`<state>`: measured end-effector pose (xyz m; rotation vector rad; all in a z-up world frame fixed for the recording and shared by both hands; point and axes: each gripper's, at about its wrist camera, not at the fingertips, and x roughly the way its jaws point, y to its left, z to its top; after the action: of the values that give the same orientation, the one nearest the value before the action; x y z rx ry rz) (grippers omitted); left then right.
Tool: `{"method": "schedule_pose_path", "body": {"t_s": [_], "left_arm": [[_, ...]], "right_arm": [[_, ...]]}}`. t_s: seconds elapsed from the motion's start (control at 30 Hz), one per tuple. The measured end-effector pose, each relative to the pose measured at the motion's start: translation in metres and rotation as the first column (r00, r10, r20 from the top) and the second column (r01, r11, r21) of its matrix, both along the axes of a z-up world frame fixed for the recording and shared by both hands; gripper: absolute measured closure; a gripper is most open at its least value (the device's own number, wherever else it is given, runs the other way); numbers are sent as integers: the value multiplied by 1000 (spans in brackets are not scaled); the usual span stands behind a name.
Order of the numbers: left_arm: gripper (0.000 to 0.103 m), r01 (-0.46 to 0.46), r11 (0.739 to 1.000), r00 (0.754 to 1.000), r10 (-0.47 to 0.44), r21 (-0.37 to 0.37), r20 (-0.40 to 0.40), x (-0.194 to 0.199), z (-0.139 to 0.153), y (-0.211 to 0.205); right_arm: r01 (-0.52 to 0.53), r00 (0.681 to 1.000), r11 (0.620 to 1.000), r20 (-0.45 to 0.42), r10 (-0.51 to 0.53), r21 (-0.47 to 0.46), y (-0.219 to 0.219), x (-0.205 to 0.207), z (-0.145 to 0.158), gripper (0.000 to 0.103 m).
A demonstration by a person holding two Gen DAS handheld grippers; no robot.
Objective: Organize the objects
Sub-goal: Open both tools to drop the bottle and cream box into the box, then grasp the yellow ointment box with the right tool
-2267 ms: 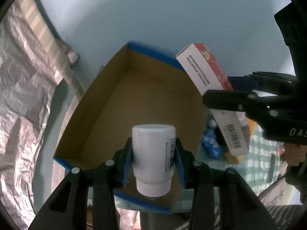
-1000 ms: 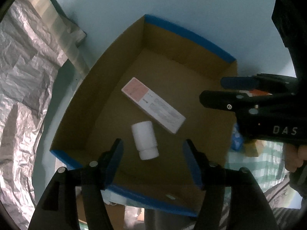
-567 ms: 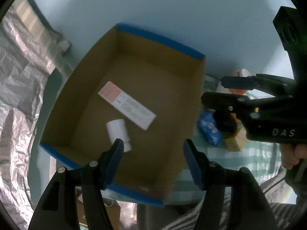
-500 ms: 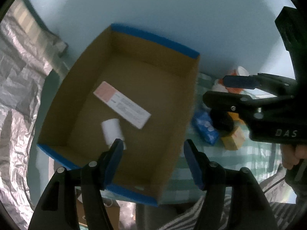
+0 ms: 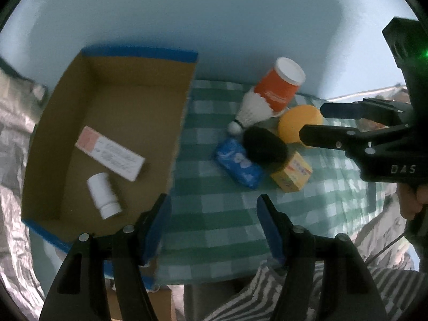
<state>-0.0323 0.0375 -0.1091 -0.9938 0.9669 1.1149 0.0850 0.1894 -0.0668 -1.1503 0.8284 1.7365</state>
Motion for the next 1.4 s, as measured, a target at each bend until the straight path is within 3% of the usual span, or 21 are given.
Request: {"method": "schedule_pose_path", "body": {"t_s": [0.3,0.63,1.2,1.4], "left_arm": [[31,71,996,997,-71,-46,3,36,-18,9],[29,58,992,998,-57,-111,12,55,-47,17],[25,-67,973,998,69,-219,1,60,-97,32],[22,-74,968,995,87,-240,44,61,-107,36]], "right_arm": [[158,987,986,22,-157,-61,-13,49,-21,32],[179,983,976,61,-173,-124,-25,66,-53,31],[148,986,970,110,-128,-193,-23,58,-111,31],[162,984,968,98,-146,-189,-16,58,-121,32]]}}
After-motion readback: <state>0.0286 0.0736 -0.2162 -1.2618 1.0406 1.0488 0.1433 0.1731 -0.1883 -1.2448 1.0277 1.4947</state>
